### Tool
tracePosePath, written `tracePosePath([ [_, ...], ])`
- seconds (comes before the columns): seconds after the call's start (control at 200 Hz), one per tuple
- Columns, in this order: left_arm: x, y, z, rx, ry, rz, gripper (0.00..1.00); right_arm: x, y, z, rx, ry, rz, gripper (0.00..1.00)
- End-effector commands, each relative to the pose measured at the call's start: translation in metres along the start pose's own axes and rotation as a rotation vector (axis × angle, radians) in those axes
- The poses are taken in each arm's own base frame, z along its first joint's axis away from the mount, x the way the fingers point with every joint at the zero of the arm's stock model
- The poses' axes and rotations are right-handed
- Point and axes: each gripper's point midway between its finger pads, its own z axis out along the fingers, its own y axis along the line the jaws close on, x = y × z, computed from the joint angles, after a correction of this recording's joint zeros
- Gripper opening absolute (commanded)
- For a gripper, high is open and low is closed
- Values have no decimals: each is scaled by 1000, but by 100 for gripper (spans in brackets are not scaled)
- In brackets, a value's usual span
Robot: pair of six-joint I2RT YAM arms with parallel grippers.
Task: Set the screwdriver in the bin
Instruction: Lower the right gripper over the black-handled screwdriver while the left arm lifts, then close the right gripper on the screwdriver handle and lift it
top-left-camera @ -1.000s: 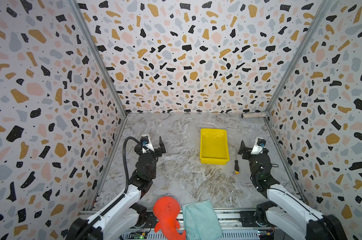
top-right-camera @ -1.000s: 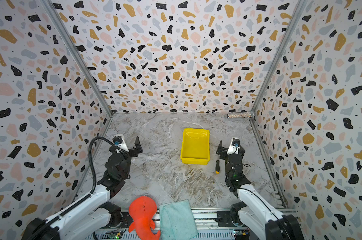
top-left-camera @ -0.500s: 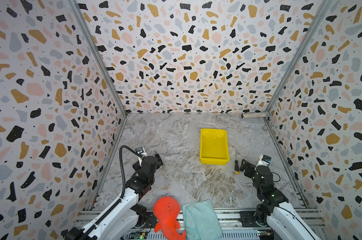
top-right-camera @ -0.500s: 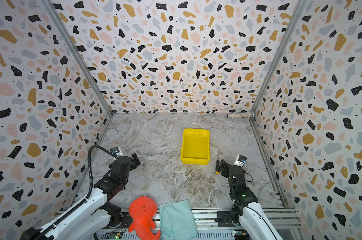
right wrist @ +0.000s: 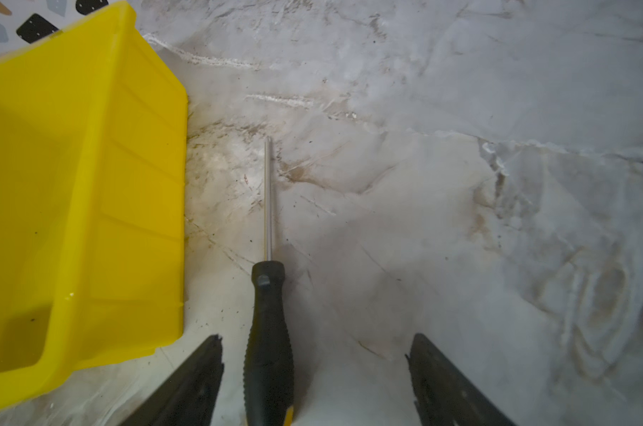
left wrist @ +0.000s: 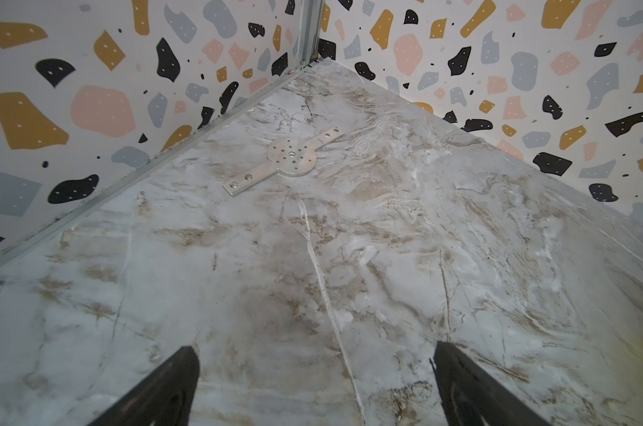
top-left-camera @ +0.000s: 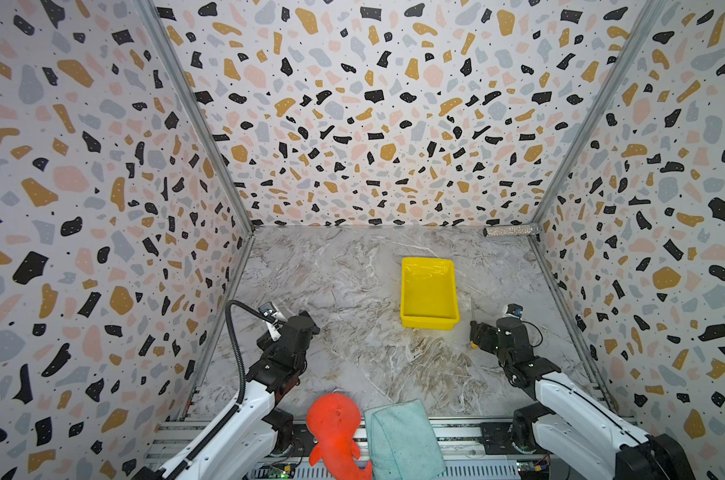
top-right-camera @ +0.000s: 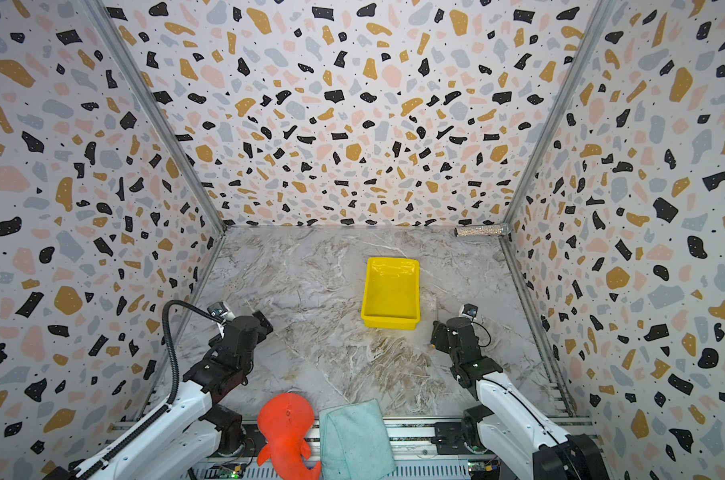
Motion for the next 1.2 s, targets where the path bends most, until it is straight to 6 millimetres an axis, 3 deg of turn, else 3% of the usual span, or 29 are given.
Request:
tracePosePath([
  [0.0, 2, -7, 3, 41, 2, -16, 98, -11, 20, 1, -50, -3, -39, 75],
  [0.31, 10, -16, 13, 25, 51, 27, 97, -3, 26, 14, -7, 56, -95, 57],
  [0.561, 11, -12, 17, -33, 67, 47, 98, 6, 22, 28, 61, 127, -119, 42],
  [0.946, 12, -9, 16, -33, 60, 30, 99, 24, 17, 53, 175, 273, -175, 31],
  [1.196, 13, -11, 18, -28, 68, 37, 100, 24, 15, 53, 190, 274, -174, 15],
])
